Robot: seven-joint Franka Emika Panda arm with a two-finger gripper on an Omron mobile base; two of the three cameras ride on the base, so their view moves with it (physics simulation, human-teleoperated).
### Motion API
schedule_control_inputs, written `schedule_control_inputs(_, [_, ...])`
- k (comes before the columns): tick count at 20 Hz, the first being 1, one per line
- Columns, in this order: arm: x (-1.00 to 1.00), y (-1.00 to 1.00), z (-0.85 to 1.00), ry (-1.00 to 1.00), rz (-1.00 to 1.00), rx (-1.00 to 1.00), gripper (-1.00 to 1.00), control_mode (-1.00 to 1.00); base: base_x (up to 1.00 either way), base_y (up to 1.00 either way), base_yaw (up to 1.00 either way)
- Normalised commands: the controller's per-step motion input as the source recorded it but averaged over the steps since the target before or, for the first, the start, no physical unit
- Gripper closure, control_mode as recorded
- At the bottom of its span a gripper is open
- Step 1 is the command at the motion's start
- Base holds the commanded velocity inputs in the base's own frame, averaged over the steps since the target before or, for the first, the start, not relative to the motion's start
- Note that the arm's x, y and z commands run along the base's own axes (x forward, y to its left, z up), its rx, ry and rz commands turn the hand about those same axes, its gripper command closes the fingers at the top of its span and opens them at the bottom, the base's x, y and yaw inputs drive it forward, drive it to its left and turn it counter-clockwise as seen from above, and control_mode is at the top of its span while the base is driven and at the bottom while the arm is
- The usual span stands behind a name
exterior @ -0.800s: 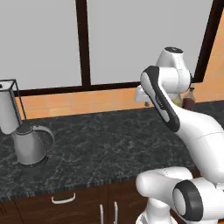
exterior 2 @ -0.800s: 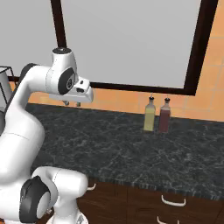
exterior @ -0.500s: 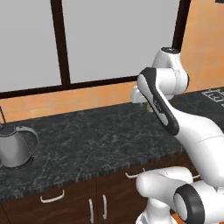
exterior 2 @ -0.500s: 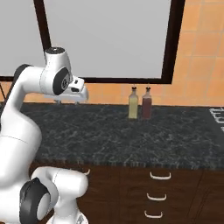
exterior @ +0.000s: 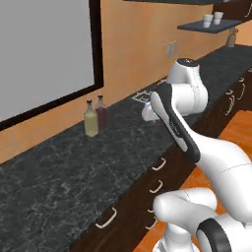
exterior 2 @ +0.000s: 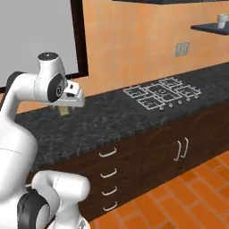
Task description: Navigate to the toaster.
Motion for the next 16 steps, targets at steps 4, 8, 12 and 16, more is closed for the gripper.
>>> schedule_control_inputs(4, [0.00,0.00,0.00,0.00,0.00,0.00,-1.00,1.00,0.16,-0.86,-0.75])
schedule_control_inputs(8, [0.00,0.00,0.00,0.00,0.00,0.00,-1.00,1.00,0.31,-1.00,-0.64])
schedule_control_inputs(12, [0.00,0.00,0.00,0.00,0.00,0.00,-1.00,1.00,0.56,-1.00,-0.61])
schedule_control_inputs(16, [0.00,0.00,0.00,0.00,0.00,0.00,-1.00,1.00,0.91,-0.93,-0.54])
